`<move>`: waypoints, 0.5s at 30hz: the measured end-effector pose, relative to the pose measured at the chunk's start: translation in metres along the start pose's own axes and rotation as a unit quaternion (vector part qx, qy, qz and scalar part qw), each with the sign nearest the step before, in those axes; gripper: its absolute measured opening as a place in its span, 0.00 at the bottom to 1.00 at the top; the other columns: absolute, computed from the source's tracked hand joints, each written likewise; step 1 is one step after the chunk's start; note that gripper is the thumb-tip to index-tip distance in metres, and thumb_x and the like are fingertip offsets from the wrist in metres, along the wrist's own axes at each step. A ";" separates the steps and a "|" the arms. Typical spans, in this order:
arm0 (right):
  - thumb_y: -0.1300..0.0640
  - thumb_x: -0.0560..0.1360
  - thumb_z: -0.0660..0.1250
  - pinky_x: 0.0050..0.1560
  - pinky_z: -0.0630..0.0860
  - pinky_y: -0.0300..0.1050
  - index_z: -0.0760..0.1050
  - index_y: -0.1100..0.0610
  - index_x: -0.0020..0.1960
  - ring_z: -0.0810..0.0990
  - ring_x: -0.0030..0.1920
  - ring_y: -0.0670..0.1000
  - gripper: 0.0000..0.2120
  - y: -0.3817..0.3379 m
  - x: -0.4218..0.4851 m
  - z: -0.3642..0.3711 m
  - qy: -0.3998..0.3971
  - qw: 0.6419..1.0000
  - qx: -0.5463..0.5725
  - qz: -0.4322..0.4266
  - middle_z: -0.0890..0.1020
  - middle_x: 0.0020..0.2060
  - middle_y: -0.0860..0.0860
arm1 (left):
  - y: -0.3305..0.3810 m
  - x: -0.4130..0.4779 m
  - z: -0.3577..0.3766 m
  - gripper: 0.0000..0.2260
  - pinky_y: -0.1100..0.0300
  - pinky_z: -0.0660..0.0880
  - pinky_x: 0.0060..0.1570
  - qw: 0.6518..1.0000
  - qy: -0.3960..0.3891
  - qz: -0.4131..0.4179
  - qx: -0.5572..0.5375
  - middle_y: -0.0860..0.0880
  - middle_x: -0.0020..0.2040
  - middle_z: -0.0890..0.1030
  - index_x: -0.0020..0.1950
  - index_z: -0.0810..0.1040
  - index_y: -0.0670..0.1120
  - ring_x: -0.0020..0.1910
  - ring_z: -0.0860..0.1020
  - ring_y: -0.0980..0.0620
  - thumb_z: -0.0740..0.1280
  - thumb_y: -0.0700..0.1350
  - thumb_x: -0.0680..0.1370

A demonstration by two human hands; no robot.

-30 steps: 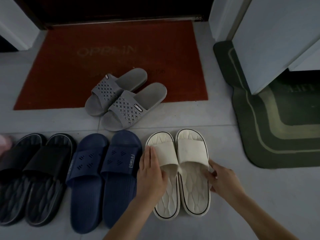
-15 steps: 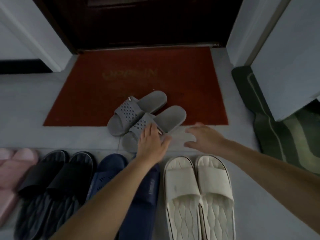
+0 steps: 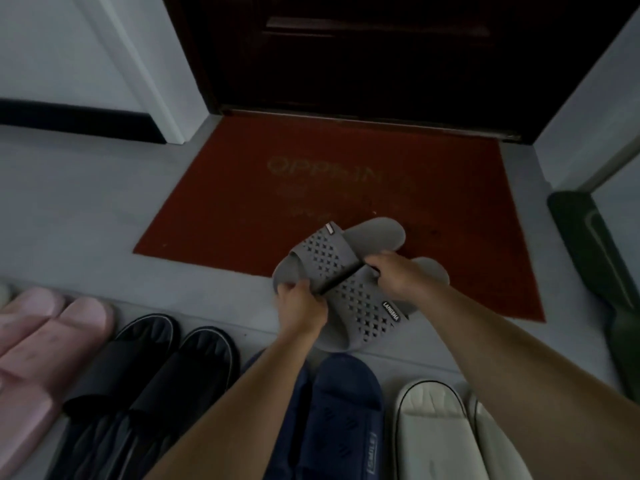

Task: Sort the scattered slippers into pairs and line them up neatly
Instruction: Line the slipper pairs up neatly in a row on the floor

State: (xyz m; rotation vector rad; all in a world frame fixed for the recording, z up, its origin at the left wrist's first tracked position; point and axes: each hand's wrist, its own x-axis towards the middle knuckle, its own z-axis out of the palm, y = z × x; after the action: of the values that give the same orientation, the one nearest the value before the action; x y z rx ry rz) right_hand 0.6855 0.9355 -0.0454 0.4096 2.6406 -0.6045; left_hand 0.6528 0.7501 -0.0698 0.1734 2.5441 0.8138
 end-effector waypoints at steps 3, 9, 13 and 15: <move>0.63 0.78 0.56 0.50 0.73 0.54 0.76 0.49 0.51 0.75 0.53 0.58 0.13 -0.002 0.000 -0.006 0.052 0.997 0.028 -0.050 0.73 0.52 0.52 | 0.006 -0.005 -0.001 0.16 0.46 0.73 0.57 0.997 -0.007 -0.016 -0.075 0.37 0.60 0.74 0.66 0.69 0.43 0.60 0.71 0.37 0.55 0.42 0.78; 0.60 0.77 0.62 0.54 0.69 0.43 0.79 0.57 0.57 0.77 0.57 0.53 0.11 0.024 -0.045 -0.042 0.161 0.982 0.012 -0.102 0.81 0.55 0.51 | 0.060 -0.012 -0.017 0.19 0.47 0.71 0.63 0.989 0.004 0.036 -0.141 0.42 0.60 0.75 0.72 0.67 0.46 0.67 0.67 0.37 0.56 0.44 0.80; 0.61 0.74 0.66 0.44 0.70 0.40 0.81 0.58 0.52 0.78 0.43 0.47 0.09 0.071 -0.121 -0.068 0.272 0.957 0.028 -0.102 0.82 0.44 0.50 | 0.122 -0.040 -0.001 0.19 0.53 0.76 0.49 0.982 -0.020 0.136 -0.130 0.36 0.65 0.71 0.69 0.70 0.47 0.52 0.78 0.41 0.59 0.43 0.78; 0.62 0.72 0.68 0.41 0.70 0.38 0.82 0.58 0.49 0.77 0.39 0.46 0.07 0.100 -0.170 -0.068 0.312 0.946 0.023 -0.083 0.82 0.40 0.49 | 0.153 -0.067 0.022 0.18 0.56 0.75 0.46 0.977 -0.048 0.175 -0.113 0.38 0.66 0.69 0.69 0.70 0.46 0.48 0.78 0.45 0.61 0.45 0.79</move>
State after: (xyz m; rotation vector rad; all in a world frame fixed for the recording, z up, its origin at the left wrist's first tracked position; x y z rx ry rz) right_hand 0.8496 1.0211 0.0508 0.4526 3.2985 -0.6762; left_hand 0.7192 0.8692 0.0289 0.5823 2.3405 1.1883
